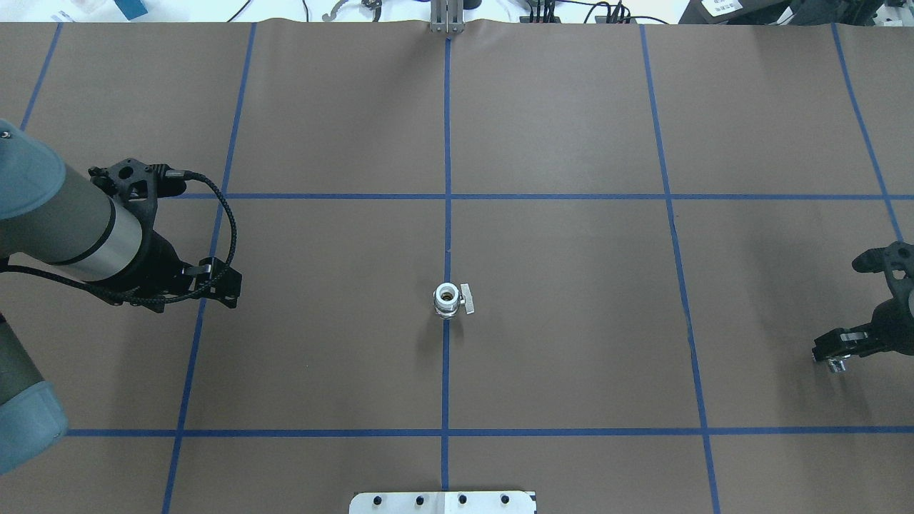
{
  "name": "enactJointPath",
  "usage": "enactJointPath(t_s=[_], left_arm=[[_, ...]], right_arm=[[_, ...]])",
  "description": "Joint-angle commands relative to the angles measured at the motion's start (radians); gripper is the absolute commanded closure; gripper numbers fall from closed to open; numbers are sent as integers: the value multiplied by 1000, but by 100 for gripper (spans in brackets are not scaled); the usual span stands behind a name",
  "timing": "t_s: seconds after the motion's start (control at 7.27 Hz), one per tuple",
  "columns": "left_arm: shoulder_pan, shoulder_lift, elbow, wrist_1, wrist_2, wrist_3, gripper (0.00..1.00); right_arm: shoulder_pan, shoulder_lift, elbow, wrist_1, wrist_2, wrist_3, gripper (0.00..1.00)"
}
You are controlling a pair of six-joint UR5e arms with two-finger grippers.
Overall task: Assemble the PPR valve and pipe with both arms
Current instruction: 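Grasp the small silver pipe fitting with the right gripper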
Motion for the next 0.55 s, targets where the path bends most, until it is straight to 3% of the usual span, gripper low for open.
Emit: enactJointPath(t_s=[0.0, 0.41], left_arm=[[0, -1, 3, 0, 0, 0, 1], [-2, -4, 1, 2, 2, 0, 1]], right_arm=[[1, 0, 0, 2, 1, 0, 100], [4, 11, 37, -1, 13, 18, 100]])
